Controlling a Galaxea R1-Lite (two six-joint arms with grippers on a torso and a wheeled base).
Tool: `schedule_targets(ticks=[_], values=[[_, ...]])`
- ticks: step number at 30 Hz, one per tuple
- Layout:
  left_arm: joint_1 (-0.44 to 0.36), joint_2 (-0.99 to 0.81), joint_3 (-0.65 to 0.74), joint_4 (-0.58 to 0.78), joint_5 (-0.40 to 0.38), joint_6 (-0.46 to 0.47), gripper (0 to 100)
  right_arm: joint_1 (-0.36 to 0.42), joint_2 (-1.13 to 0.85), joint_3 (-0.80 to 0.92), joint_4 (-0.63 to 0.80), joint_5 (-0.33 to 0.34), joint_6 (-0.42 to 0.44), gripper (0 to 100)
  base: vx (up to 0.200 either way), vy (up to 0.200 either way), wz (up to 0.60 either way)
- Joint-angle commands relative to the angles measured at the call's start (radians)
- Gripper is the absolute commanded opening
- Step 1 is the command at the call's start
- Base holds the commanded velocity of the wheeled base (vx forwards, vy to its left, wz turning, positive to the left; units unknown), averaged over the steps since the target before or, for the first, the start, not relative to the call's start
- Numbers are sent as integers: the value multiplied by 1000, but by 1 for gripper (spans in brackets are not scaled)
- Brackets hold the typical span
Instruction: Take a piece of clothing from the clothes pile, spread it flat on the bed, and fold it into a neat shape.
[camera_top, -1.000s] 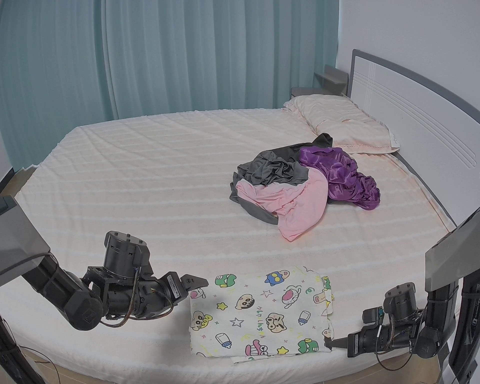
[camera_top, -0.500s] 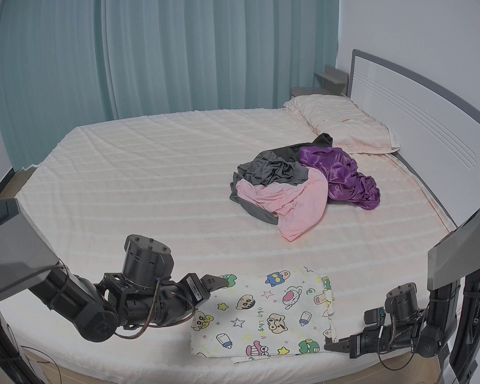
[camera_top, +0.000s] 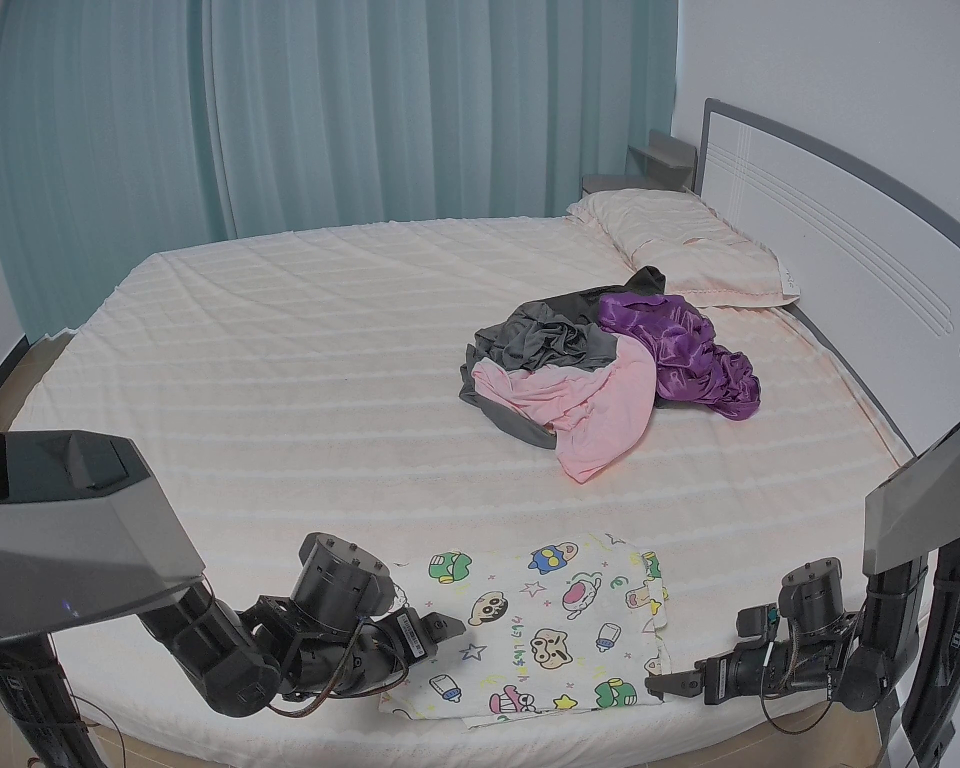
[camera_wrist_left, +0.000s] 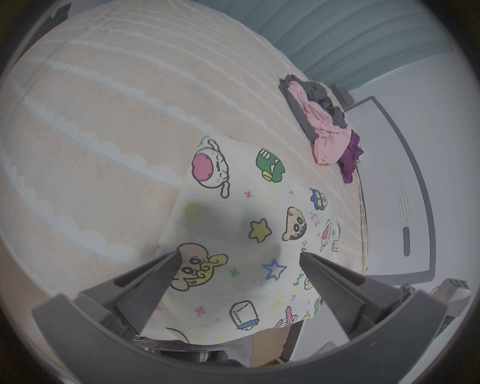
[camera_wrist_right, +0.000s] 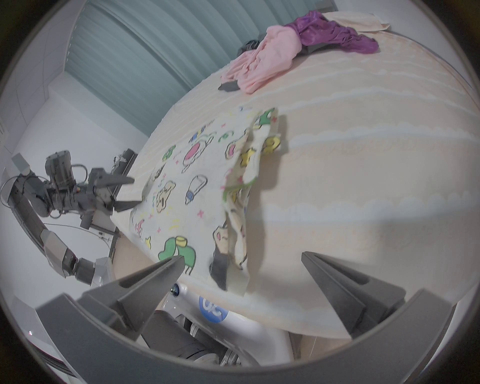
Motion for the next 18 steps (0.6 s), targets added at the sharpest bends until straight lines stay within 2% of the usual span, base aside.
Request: schedule_targets(ticks=[1,5,9,10,11,12,15,18], values=[[-17,28,10,0,-4,-1,100,-40,-60,-24,-8,-3,0,100,0,0,0],[-19,38,10,-2,2,0,100,-72,-98,-73,-5,0,19,100,0,0,0],[-17,31,8,-3,4,-3,100,-77,-95,-119,-8,-1,72,100,0,0,0],[-12,7,11,-22,6,-8,100,-75,-100,-173,-6,-6,141,100,0,0,0],[-12,4,13,-23,6,-9,100,-77,-100,-177,-6,-4,146,100,0,0,0],[-5,-38,26,-52,6,-23,100,-74,-98,-234,4,-7,207,100,0,0,0],[11,-90,48,-115,2,-72,100,-71,-63,-324,10,-17,279,100,0,0,0],[12,-107,76,-166,6,-83,100,-71,-37,-401,40,-37,324,100,0,0,0]])
